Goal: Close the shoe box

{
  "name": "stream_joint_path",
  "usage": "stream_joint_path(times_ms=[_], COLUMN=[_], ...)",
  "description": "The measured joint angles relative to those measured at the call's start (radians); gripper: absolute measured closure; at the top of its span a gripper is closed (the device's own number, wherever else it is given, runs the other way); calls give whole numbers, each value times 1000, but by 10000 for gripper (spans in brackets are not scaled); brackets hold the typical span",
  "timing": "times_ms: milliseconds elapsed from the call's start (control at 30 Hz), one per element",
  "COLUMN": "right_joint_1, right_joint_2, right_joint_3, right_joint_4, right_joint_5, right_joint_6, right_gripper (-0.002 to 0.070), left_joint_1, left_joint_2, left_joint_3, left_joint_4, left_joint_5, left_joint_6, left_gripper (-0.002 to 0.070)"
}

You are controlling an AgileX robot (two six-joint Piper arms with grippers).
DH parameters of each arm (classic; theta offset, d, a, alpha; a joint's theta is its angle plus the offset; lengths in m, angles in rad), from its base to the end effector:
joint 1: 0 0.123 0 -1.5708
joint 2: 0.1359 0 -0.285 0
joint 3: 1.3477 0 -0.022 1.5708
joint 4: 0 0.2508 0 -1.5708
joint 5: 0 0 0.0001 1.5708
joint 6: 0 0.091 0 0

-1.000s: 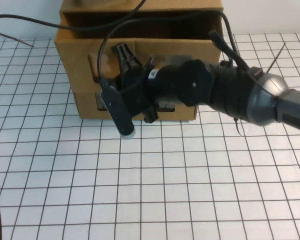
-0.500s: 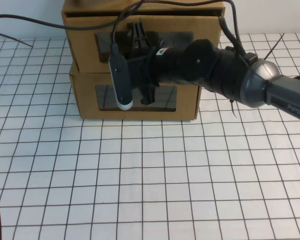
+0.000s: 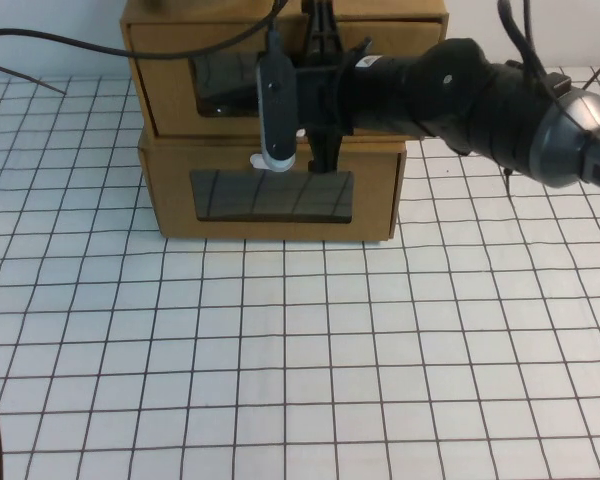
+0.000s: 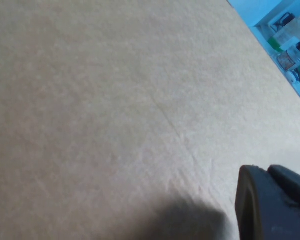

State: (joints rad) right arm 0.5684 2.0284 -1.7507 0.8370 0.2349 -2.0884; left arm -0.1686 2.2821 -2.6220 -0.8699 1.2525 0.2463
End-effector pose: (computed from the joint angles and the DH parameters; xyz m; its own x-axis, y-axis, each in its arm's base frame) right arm 0.4078 0.2792 0.3026 0.5494 -0.7637 -0.3390 -0.4758 0.0476 -0.8783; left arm 0.4638 -0.1460 0.3966 -0.6830 0.0405 -0.7293 0.6051 0.5906 -0.5339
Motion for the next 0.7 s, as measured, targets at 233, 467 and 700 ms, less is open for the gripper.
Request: stream_joint_path(times_ms=[233, 467, 700], right_joint_1=[-36, -28, -14], right_joint_2=[-4, -109, -323], right_joint_3=[-8, -8, -8], right_joint_4=[20, 27, 60], right_joint_5=[75, 373, 509], right_joint_6=[-8, 23, 315], right_gripper=[689, 689, 689], left_joint_1=[0, 0, 0], left_joint_2=[0, -17, -182], left_joint_3=[0, -24, -97], left_joint_4=[0, 16, 187], left_joint_5=[0, 4, 10], left_joint_6=[2, 6, -3], left_gripper=[677, 677, 677])
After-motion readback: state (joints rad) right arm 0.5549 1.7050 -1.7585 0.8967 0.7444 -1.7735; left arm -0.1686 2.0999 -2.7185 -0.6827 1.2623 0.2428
